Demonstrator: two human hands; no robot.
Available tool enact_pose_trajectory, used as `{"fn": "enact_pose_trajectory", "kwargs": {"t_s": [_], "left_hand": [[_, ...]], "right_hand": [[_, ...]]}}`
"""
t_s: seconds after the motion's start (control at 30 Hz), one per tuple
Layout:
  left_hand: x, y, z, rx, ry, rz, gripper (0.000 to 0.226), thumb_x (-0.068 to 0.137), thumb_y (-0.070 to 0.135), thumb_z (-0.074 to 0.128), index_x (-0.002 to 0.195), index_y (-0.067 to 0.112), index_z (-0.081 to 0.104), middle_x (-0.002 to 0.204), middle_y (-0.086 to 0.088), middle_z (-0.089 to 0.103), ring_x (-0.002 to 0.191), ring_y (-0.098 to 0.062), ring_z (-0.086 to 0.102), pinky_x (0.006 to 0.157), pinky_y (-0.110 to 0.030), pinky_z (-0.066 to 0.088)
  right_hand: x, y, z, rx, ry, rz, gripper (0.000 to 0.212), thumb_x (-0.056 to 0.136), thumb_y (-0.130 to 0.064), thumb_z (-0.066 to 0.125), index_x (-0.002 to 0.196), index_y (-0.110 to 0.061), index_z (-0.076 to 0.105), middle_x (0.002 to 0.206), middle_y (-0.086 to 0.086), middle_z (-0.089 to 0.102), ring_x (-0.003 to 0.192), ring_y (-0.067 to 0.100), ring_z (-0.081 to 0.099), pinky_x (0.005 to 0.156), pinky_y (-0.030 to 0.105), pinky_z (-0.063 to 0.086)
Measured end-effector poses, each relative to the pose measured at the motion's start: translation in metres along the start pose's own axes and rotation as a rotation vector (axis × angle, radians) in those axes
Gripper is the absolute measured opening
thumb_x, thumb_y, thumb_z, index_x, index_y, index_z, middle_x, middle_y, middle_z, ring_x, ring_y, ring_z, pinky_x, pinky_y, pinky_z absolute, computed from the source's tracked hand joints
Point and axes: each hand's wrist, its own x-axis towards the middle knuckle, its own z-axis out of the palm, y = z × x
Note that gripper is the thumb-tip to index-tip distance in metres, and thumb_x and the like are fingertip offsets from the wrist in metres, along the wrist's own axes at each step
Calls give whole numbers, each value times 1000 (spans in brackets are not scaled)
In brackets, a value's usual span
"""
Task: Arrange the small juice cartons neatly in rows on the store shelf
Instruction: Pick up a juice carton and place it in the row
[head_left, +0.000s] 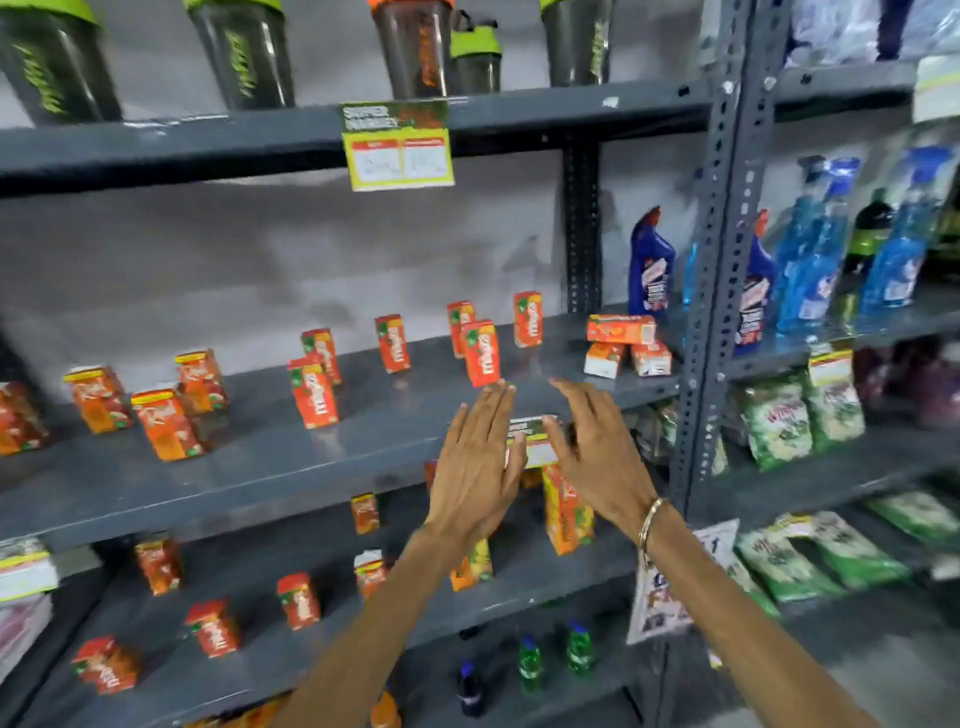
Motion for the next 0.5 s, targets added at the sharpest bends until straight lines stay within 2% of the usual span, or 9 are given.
{"fn": "enact_pose_trajectory", "kwargs": {"t_s": [0.13, 0.27, 0.33, 0.43, 0.5], "left_hand": [[34, 15, 38, -32, -133, -68, 55, 105, 38, 33, 153, 11, 30, 159, -10, 34, 148, -24, 29, 123, -40, 17], [64, 22, 71, 33, -257, -126, 57, 106, 40, 30, 153, 9, 28, 160, -12, 32, 149, -28, 26, 122, -46, 16], [69, 21, 79, 73, -302, -157, 58, 106, 43, 25, 153, 9, 28, 161, -11, 31, 150, -27, 25, 123, -47, 14], [69, 17, 88, 150, -350, -151, 60, 106, 45, 20, 154, 10, 27, 162, -9, 30, 150, -26, 23, 124, -46, 13], [68, 15, 90, 177, -358, -139, 60, 106, 46, 18, 154, 10, 26, 162, -8, 30, 151, -24, 23, 125, -45, 13]], "right_hand": [[38, 66, -13, -92, -54, 111, 47, 96, -26, 53, 140, -16, 42, 137, 7, 47, 128, 25, 44, 110, 39, 39], [90, 122, -17, -252, -122, 130, 59, 84, -15, 62, 140, -10, 43, 138, 15, 46, 129, 35, 44, 110, 46, 39], [117, 138, -18, -368, -200, 154, 67, 82, -15, 64, 144, -8, 38, 146, 20, 39, 137, 39, 37, 112, 51, 38], [152, 152, -18, -433, -350, 246, 84, 82, -20, 71, 151, -6, 25, 159, 25, 16, 150, 45, 8, 121, 55, 20], [170, 160, -16, -454, -437, 309, 88, 82, -25, 71, 151, -5, 22, 161, 26, 11, 151, 46, 1, 121, 54, 10]]}}
